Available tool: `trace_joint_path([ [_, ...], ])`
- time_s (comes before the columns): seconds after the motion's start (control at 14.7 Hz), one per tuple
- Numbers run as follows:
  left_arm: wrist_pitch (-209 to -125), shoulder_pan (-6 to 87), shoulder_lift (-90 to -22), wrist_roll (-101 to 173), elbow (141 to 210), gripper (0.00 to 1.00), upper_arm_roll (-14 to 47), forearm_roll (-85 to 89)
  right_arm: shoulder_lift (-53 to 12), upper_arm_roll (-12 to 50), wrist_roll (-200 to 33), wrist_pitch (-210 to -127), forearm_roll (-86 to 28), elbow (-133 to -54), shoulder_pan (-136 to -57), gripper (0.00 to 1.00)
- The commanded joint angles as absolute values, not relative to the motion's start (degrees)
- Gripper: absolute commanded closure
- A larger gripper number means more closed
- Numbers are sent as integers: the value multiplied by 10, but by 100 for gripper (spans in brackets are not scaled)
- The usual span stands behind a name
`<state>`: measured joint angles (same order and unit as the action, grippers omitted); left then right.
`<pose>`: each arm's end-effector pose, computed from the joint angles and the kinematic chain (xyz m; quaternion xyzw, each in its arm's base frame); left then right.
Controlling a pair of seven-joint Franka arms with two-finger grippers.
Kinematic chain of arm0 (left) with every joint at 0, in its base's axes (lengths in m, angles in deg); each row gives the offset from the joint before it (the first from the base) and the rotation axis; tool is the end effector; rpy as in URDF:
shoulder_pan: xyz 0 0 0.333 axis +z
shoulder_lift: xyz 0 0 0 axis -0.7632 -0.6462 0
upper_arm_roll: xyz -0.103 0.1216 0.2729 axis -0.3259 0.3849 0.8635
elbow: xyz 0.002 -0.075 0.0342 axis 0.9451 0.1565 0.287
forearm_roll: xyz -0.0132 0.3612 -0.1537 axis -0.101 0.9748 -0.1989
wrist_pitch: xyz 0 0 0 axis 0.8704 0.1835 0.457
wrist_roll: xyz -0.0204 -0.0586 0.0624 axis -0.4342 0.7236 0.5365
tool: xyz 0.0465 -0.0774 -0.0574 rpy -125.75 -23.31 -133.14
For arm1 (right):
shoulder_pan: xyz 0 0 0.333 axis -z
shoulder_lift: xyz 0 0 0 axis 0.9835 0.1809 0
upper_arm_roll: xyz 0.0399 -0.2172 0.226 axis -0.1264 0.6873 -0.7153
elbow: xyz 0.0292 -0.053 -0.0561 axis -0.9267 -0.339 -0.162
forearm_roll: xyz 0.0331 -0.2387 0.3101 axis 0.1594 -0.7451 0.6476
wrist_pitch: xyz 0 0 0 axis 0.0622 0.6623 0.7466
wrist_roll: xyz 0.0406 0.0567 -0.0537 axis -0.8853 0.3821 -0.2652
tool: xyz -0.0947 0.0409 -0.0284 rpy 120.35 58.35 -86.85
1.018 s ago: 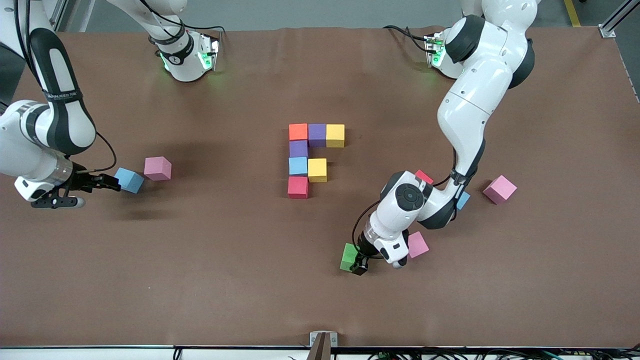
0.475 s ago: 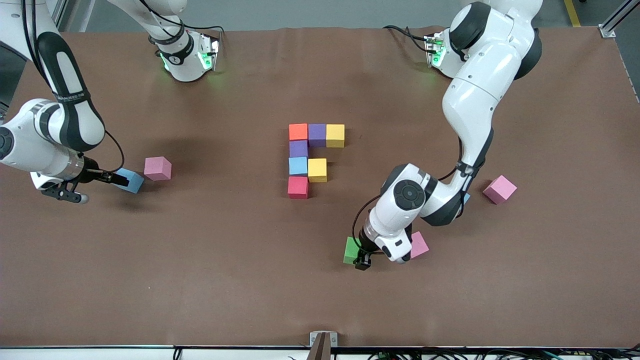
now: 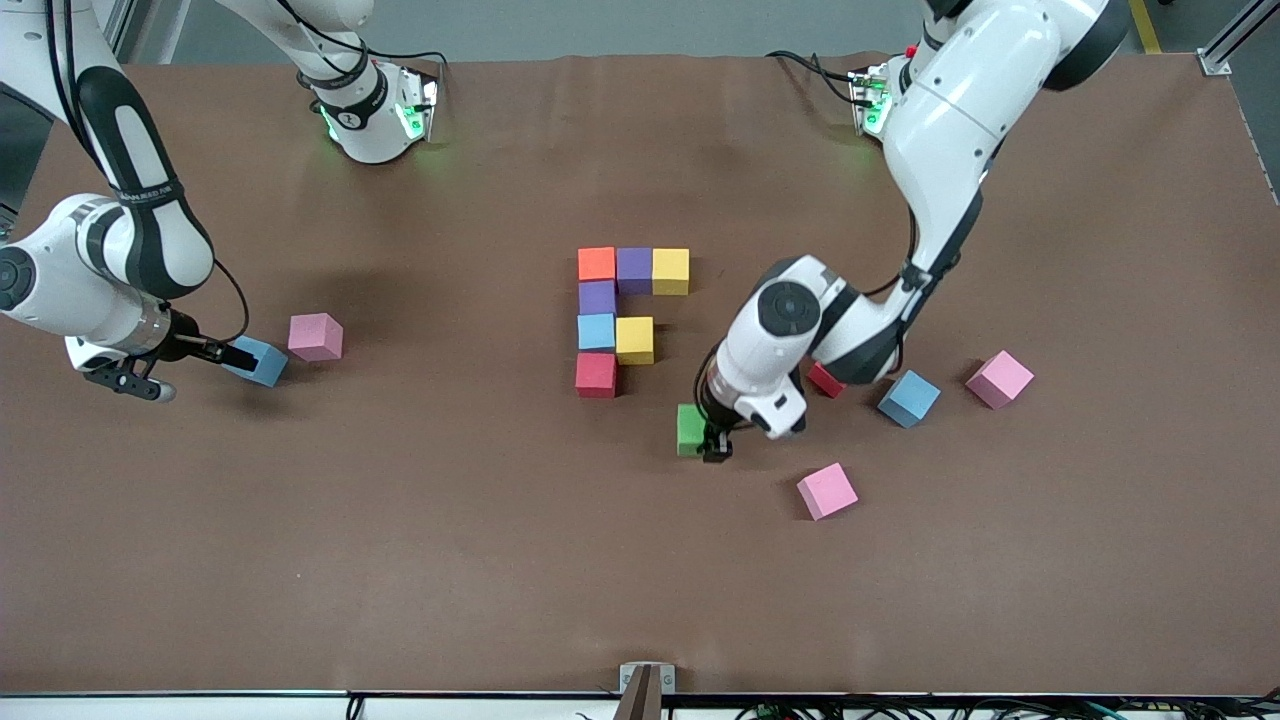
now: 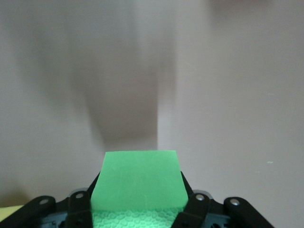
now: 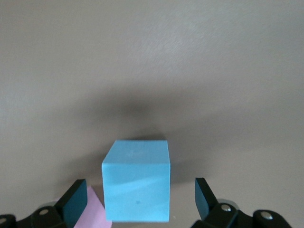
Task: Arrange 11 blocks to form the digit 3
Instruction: 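Place green beside yellow with the left gripper while the right gripper lifts blue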
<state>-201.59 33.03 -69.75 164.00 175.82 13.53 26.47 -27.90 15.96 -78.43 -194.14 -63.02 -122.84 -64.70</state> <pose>0.5603 -0.4064 0.2311 0.6981 0.7018 -0.0197 0.1403 0.5135 -0.1616 0.2345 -0.9838 0.1755 0.0316 0.0155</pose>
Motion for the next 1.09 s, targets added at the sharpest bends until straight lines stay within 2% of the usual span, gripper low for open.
trace_joint_path([
  [0.0, -2060, 329, -612, 1712, 1901, 98, 129, 260, -286, 152, -753, -1986, -634, -1266, -639, 0],
  [0.34, -2057, 303, -626, 1774, 1924, 98, 129, 259, -275, 151, -752, -2008, -634, -1282, -644, 1],
  [0.41, -2057, 301, -631, 1779, 1923, 98, 129, 259, -273, 151, -752, -2017, -634, -1287, -644, 6],
  [0.61, -2058, 290, -633, 1781, 1924, 98, 129, 260, -268, 151, -752, -2018, -634, -1285, -645, 39],
  [0.75, -2058, 287, -642, 1779, 1921, 97, 129, 261, -269, 150, -760, -2011, -635, -1280, -653, 53],
  [0.88, -2058, 283, -649, 1774, 1913, 97, 129, 264, -269, 150, -766, -2009, -637, -1264, -667, 56],
  [1.02, -2059, 283, -656, 1775, 1908, 97, 129, 281, -269, 150, -767, -1972, -637, -1227, -689, 56],
])
